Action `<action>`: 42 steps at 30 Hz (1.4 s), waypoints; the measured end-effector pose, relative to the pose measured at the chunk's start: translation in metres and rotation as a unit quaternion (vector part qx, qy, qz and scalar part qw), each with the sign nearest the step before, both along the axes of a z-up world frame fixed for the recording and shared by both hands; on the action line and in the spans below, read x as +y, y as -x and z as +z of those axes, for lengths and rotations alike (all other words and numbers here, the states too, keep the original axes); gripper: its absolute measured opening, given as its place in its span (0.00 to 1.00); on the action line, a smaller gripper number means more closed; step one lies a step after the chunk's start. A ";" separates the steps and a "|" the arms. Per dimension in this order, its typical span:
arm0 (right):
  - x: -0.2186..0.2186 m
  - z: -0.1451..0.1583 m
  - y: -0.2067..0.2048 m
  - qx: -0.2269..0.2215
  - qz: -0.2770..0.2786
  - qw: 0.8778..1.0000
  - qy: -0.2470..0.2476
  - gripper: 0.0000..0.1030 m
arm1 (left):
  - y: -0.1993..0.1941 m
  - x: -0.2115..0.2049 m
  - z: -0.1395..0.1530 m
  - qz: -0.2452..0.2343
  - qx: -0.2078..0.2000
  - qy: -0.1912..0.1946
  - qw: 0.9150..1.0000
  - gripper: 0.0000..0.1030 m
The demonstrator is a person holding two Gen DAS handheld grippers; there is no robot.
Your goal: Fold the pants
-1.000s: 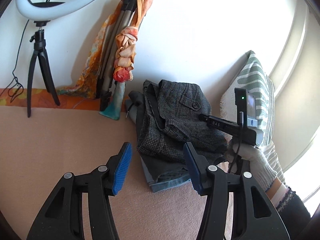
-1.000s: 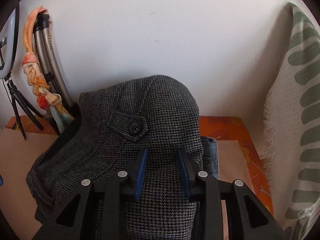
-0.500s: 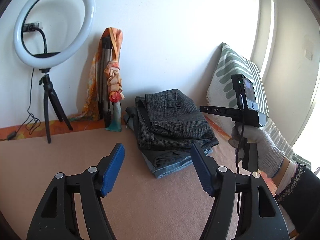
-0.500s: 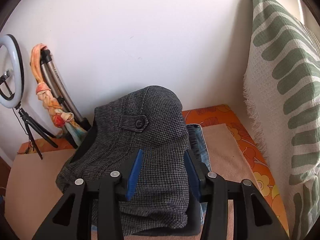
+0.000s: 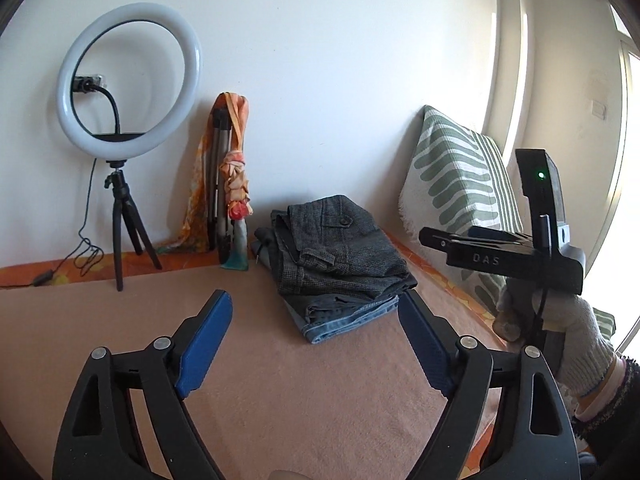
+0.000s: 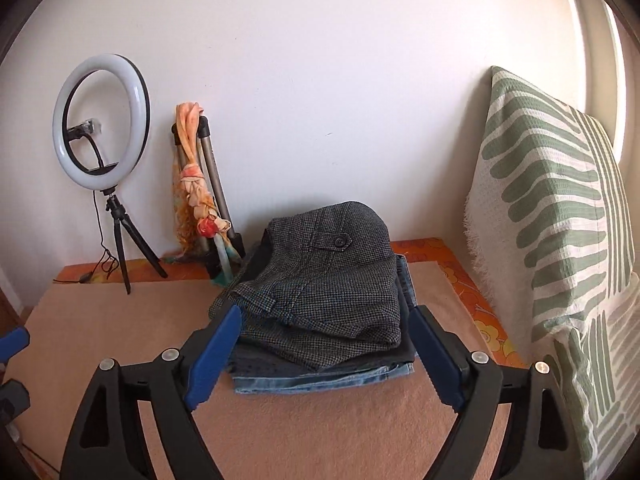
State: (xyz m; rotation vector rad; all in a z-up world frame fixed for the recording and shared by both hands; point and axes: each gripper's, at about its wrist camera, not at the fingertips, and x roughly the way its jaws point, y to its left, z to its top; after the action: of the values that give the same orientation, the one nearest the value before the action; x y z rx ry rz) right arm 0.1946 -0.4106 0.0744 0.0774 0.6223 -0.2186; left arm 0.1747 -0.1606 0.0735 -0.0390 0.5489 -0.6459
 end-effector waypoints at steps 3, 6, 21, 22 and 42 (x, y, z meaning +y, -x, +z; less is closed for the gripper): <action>0.018 0.005 0.026 -0.010 -0.011 1.000 0.018 1.00 | 0.002 0.004 0.000 0.004 -0.003 0.000 1.000 0.85; 0.033 0.009 0.047 -0.015 -0.024 0.999 0.030 1.00 | 0.005 0.005 -0.001 0.005 -0.008 -0.009 1.000 0.88; 0.057 -0.009 0.088 -0.040 -0.036 0.998 0.040 1.00 | 0.019 0.007 -0.016 0.043 -0.052 -0.061 0.996 1.00; 0.059 -0.008 0.090 -0.042 -0.035 0.998 0.043 1.00 | 0.021 0.005 -0.016 0.038 -0.051 -0.068 0.996 1.00; 0.054 0.000 0.109 -0.067 -0.045 0.996 0.038 1.00 | 0.036 -0.008 -0.017 0.029 -0.045 -0.078 0.995 1.00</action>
State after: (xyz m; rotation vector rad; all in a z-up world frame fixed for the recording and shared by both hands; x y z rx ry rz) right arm 0.0859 -0.3564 0.0749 0.0452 0.4773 -0.3210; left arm 0.1391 -0.1690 0.0564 0.1207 0.5075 -0.5431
